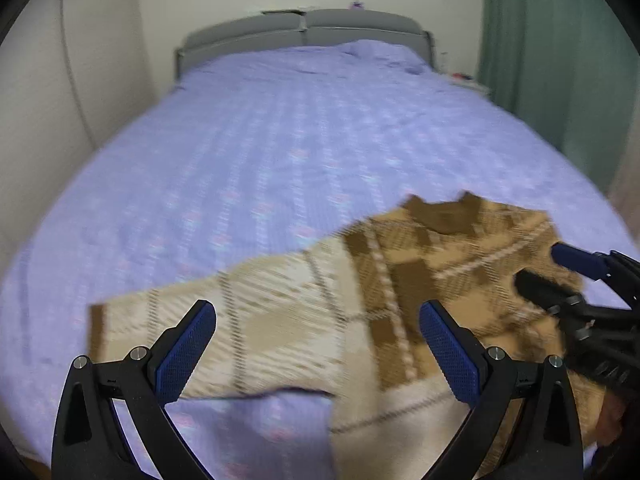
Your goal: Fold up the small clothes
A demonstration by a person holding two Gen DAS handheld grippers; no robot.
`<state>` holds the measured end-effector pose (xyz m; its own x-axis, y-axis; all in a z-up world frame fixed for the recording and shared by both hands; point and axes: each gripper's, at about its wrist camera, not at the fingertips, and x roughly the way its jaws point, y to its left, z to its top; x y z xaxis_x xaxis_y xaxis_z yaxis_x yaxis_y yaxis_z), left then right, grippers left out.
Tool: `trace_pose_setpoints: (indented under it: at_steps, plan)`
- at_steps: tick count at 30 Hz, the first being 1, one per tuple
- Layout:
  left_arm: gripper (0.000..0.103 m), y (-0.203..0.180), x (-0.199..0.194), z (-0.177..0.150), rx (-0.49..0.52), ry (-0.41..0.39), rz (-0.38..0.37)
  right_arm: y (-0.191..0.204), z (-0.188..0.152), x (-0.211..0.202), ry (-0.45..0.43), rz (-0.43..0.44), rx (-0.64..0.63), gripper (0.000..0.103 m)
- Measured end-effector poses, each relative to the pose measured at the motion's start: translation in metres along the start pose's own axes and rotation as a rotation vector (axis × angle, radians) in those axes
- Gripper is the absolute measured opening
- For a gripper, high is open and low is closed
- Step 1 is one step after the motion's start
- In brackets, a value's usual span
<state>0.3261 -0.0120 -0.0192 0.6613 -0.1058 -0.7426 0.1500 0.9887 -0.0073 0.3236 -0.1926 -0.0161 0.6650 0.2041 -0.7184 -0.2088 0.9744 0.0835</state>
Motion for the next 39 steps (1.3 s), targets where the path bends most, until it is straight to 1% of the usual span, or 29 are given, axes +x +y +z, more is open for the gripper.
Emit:
trace_pose_setpoints:
  at_steps: [1,2,4,5,6,8,10,11,14,16,18,22,24,25,27,28,29,30,32,34,35,37,39]
  plan:
    - [0.103,-0.002,0.002,-0.003,-0.009,0.008,-0.037,-0.008,-0.005,-0.012,-0.019,-0.031,0.013,0.069]
    - [0.103,-0.005,0.005,-0.007,-0.016,0.016,-0.074,-0.019,-0.013,-0.025,-0.039,-0.069,0.031,0.07]
    - [0.103,-0.014,0.013,-0.013,-0.023,0.036,-0.126,-0.042,-0.028,-0.039,-0.047,-0.129,0.066,0.07]
    - [0.103,-0.02,0.016,-0.016,-0.017,0.036,-0.145,-0.06,-0.04,-0.045,-0.039,-0.171,0.095,0.07]
    - [0.102,-0.027,0.018,-0.02,-0.007,0.031,-0.162,-0.068,-0.046,-0.046,-0.029,-0.194,0.109,0.07]
    - [0.097,-0.04,0.028,-0.026,-0.009,0.038,-0.209,-0.096,-0.065,-0.046,0.006,-0.257,0.154,0.07]
    - [0.087,-0.045,0.041,-0.029,-0.051,0.069,-0.256,-0.119,-0.078,-0.043,0.033,-0.276,0.21,0.07]
    - [0.082,-0.046,0.047,-0.031,-0.074,0.088,-0.266,-0.131,-0.086,-0.042,0.039,-0.282,0.245,0.07]
    - [0.075,-0.043,0.073,-0.035,-0.191,0.166,-0.315,-0.149,-0.1,-0.036,0.042,-0.285,0.301,0.07]
    - [0.074,-0.038,0.088,-0.039,-0.284,0.208,-0.322,-0.155,-0.106,-0.031,0.047,-0.278,0.31,0.07]
    - [0.074,-0.035,0.095,-0.04,-0.34,0.207,-0.331,-0.16,-0.109,-0.025,0.049,-0.277,0.309,0.07]
    - [0.074,-0.04,0.103,-0.033,-0.373,0.181,-0.317,-0.168,-0.112,-0.016,0.061,-0.274,0.315,0.07]
    - [0.067,-0.048,0.107,-0.029,-0.364,0.178,-0.319,-0.169,-0.113,-0.013,0.062,-0.273,0.313,0.07]
    - [0.06,-0.052,0.11,-0.027,-0.359,0.182,-0.316,-0.17,-0.113,-0.012,0.061,-0.272,0.312,0.07]
    - [0.06,-0.06,0.112,-0.024,-0.344,0.18,-0.293,-0.172,-0.112,-0.008,0.061,-0.275,0.308,0.07]
    - [0.053,-0.062,0.114,-0.023,-0.335,0.176,-0.284,-0.173,-0.111,-0.006,0.064,-0.28,0.306,0.07]
    - [0.04,-0.063,0.116,-0.022,-0.331,0.177,-0.268,-0.174,-0.11,-0.004,0.065,-0.279,0.304,0.07]
    - [0.035,-0.062,0.117,-0.021,-0.334,0.181,-0.258,-0.175,-0.109,-0.002,0.065,-0.274,0.3,0.07]
    - [0.027,-0.056,0.119,-0.019,-0.355,0.19,-0.271,-0.177,-0.105,0.004,0.066,-0.278,0.295,0.07]
    - [0.023,-0.051,0.113,-0.014,-0.359,0.181,-0.299,-0.18,-0.1,0.011,0.068,-0.287,0.293,0.07]
    - [0.022,-0.051,0.105,-0.009,-0.337,0.154,-0.302,-0.181,-0.098,0.013,0.07,-0.29,0.294,0.07]
    - [0.022,-0.054,0.088,0.0,-0.287,0.092,-0.284,-0.183,-0.092,0.017,0.065,-0.285,0.29,0.07]
    - [0.022,-0.063,0.069,0.012,-0.214,0.015,-0.263,-0.185,-0.088,0.018,0.063,-0.307,0.278,0.07]
